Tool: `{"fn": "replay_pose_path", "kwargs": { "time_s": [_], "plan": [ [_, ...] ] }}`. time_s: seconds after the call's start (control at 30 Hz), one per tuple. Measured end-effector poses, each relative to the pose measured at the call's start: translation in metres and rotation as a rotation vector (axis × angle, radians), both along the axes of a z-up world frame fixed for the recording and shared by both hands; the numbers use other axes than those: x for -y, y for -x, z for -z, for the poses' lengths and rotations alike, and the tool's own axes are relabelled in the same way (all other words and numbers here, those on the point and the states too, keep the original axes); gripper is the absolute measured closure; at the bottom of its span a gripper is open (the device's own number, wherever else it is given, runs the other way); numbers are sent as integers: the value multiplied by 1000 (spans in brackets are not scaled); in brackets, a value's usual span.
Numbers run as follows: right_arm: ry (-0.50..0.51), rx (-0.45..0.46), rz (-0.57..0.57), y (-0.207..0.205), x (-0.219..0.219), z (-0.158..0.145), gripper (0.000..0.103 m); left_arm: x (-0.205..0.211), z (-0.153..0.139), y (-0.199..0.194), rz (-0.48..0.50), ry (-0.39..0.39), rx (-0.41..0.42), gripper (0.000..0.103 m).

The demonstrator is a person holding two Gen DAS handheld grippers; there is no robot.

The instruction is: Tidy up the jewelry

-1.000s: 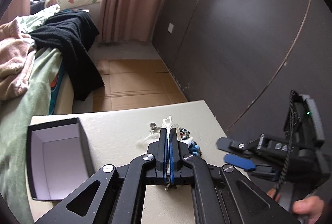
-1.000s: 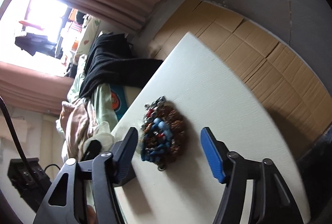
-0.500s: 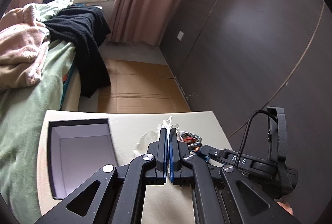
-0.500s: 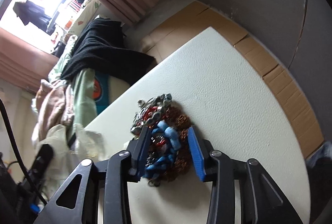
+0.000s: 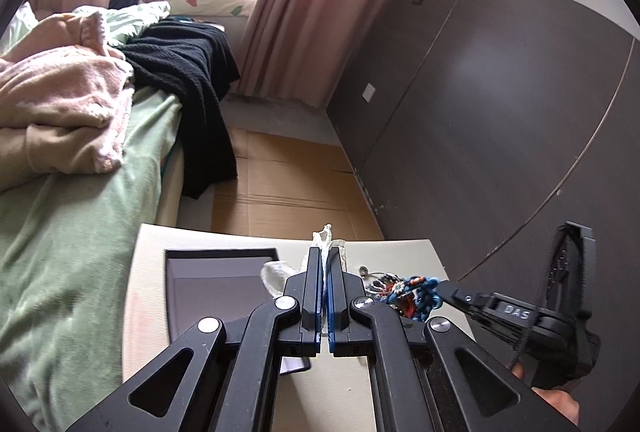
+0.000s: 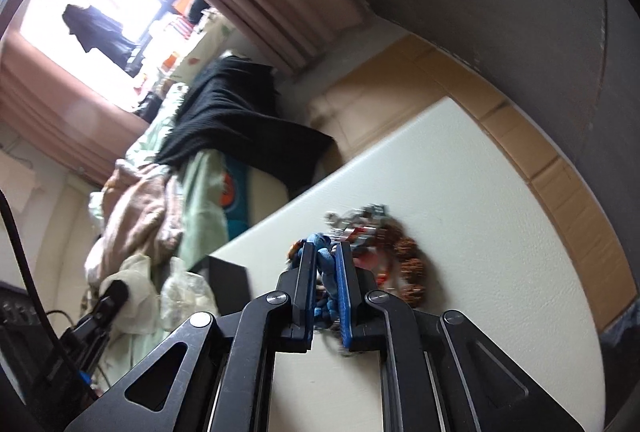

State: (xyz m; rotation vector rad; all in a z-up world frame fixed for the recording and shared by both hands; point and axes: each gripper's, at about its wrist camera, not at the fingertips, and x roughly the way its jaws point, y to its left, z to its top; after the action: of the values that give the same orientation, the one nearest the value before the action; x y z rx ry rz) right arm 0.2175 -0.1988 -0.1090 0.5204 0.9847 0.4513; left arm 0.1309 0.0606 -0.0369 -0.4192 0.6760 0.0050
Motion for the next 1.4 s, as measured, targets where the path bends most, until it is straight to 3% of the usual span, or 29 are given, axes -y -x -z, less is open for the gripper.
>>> {"fn": "replay_pose_path", "kwargs": {
  "time_s": [0.4, 0.47, 0.53, 0.6, 0.97, 1.03, 1.07, 1.1, 1.17, 1.3, 1.4],
  "plan": [
    [-124, 85, -99, 21, -41, -30, 92, -31, 10, -1, -61, 50, -97, 98],
    [-135, 90, -118, 23, -48, -32, 92, -36, 16, -4, -56, 89, -134, 79],
    [-145, 96, -142, 26, -57, -33, 92, -44, 21, -2, -93, 129, -142, 25],
    [-151, 98, -160, 28, -65, -33, 92, -53, 20, 3, -156, 133, -136, 15],
    [-220, 72, -270, 35, -111, -23, 92, -75, 9, 18, -242, 128, -75, 15],
    [-190, 47, -281, 34, -124, -19, 91, -78, 8, 19, -230, 144, -58, 15],
    [-166, 29, -284, 33, -129, -16, 83, -78, 8, 20, -228, 147, -52, 15],
    [-146, -7, -299, 30, -135, -10, 61, -78, 7, 21, -233, 140, -47, 15],
    [-127, -42, -290, 27, -137, -1, 43, -75, 4, 22, -243, 107, -37, 15],
    [-134, -15, -239, 28, -117, -7, 42, -69, 1, 23, -240, 97, -5, 15],
    [-129, 13, -171, 29, -94, -14, 33, -64, 0, 22, -234, 99, 12, 15]
  ]
}}
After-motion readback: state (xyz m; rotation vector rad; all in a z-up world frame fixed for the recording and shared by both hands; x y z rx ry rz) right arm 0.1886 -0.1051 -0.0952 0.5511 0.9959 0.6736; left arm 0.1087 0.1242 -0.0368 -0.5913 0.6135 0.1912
